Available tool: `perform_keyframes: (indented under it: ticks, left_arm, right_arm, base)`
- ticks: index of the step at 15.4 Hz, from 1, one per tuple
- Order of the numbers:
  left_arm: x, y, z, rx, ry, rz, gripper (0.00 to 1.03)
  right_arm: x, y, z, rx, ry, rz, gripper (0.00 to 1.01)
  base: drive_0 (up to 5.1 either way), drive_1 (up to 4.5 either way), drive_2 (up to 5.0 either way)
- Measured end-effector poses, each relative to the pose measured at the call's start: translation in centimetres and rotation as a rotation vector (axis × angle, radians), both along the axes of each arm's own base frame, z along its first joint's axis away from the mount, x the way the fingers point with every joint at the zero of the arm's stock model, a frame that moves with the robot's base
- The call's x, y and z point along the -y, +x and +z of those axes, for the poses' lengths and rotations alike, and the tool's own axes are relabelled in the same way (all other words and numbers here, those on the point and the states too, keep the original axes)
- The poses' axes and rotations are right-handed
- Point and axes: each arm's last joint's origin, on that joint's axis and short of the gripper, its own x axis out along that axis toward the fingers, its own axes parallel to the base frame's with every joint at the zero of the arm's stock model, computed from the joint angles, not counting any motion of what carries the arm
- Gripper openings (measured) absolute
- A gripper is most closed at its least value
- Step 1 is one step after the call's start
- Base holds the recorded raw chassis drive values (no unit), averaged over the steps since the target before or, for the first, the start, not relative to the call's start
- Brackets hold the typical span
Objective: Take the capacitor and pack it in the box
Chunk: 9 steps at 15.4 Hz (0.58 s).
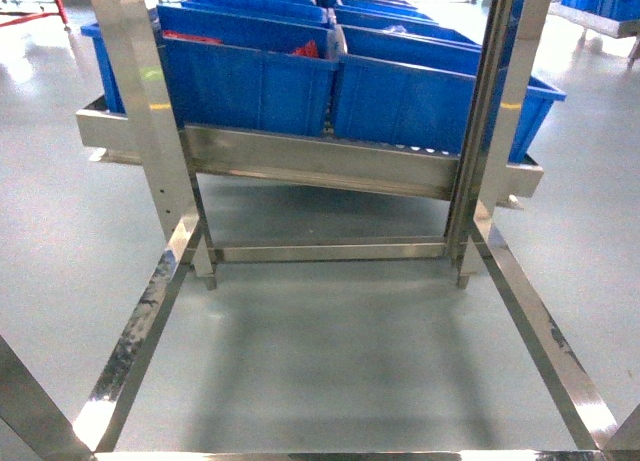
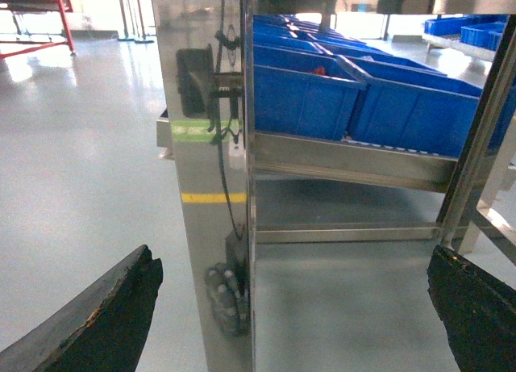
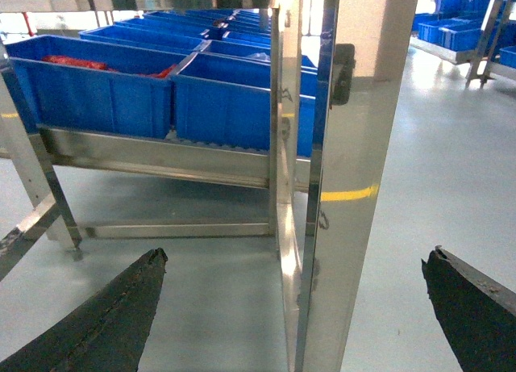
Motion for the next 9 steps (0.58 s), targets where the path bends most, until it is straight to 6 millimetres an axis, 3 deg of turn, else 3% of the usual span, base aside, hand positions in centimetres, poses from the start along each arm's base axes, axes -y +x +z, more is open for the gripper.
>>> perform_keyframes:
  ticks: [9]
  left_arm:
    - [0.0,0.0,0.0,0.0,0.0,0.0,0.98]
  right_arm:
    - [0.0,0.0,0.0,0.0,0.0,0.0,0.98]
  base:
    - [0.0,0.0,0.0]
